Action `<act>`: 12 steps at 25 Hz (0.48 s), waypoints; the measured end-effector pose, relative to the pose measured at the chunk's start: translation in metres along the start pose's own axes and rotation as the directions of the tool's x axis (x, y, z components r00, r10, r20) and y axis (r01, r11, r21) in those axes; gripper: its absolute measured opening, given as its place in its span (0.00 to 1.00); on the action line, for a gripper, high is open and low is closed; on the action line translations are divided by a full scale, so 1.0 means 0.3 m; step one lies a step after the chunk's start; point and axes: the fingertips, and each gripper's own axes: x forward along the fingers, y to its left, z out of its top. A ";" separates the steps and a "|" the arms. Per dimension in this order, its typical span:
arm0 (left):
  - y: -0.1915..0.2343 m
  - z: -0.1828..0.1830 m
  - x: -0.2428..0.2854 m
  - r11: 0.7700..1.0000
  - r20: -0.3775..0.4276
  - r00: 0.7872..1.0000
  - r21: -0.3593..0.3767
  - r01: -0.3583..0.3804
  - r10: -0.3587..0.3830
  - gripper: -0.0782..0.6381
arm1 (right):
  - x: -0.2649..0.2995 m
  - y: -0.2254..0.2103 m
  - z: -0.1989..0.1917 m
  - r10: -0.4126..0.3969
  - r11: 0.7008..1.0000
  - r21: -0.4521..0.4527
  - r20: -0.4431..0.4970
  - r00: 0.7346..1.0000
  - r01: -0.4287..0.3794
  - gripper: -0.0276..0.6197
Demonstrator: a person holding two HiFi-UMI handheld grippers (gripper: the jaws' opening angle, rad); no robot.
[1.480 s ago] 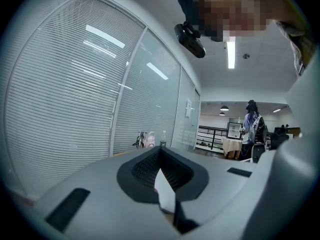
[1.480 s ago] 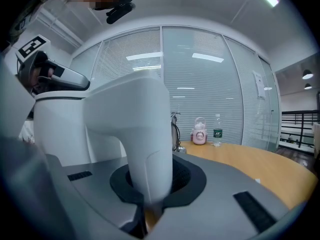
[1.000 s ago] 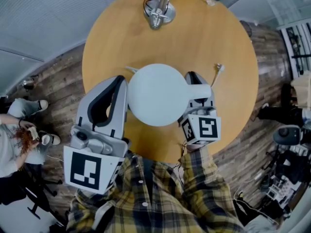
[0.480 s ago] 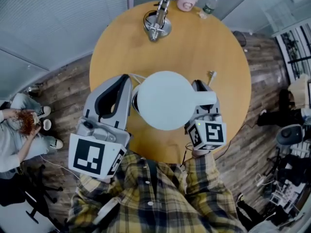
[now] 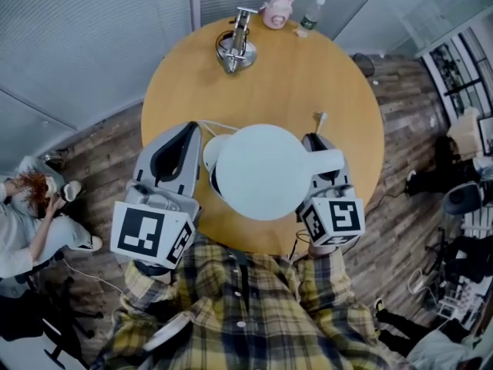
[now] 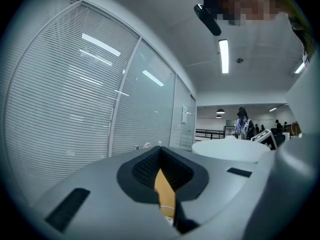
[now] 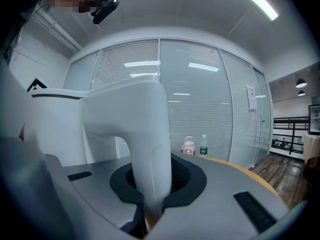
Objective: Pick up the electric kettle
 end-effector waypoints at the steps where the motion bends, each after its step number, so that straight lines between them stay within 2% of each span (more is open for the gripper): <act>1: -0.006 0.000 -0.005 1.000 0.000 1.000 0.000 0.006 -0.006 0.11 | -0.016 0.003 0.007 0.000 1.000 0.002 0.002 1.000 0.000 0.12; 12: -0.058 -0.004 -0.032 0.998 -0.004 0.998 0.020 0.059 -0.059 0.11 | -0.162 -0.004 0.047 -0.039 0.998 0.057 0.009 0.999 0.038 0.12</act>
